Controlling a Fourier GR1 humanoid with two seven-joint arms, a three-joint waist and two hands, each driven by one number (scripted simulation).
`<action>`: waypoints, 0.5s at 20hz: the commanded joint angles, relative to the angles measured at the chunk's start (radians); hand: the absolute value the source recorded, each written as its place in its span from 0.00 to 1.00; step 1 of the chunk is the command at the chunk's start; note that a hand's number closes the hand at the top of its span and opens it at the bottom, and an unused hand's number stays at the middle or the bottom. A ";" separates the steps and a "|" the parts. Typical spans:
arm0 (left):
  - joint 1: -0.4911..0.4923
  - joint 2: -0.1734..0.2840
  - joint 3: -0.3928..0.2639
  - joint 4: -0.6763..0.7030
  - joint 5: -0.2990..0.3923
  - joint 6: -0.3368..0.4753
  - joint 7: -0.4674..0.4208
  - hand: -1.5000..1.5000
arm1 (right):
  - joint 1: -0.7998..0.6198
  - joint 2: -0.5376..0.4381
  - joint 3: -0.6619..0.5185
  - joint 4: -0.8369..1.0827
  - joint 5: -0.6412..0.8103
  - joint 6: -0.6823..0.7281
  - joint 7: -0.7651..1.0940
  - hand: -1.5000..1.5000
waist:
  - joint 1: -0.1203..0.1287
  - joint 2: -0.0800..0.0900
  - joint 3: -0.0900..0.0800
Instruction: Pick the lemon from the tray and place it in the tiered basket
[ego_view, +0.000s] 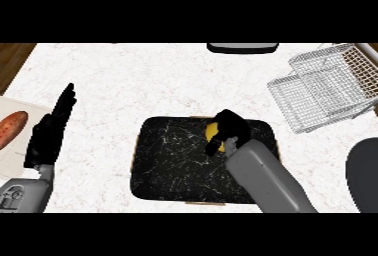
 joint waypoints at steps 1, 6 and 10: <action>0.025 -0.020 0.002 -0.016 -0.035 0.006 0.001 0.50 | 0.022 0.032 0.034 -0.012 -0.023 -0.021 0.061 1.00 | 0.004 0.010 0.009; -0.001 -0.028 0.006 -0.086 -0.040 0.004 0.097 0.50 | 0.015 0.033 -0.071 -0.109 -0.026 -0.040 0.101 1.00 | -0.002 0.008 0.009; 0.069 -0.022 0.034 -0.017 -0.032 -0.007 -0.038 0.50 | 0.165 -0.055 0.118 -0.299 0.020 0.054 -0.152 1.00 | -0.016 0.003 0.008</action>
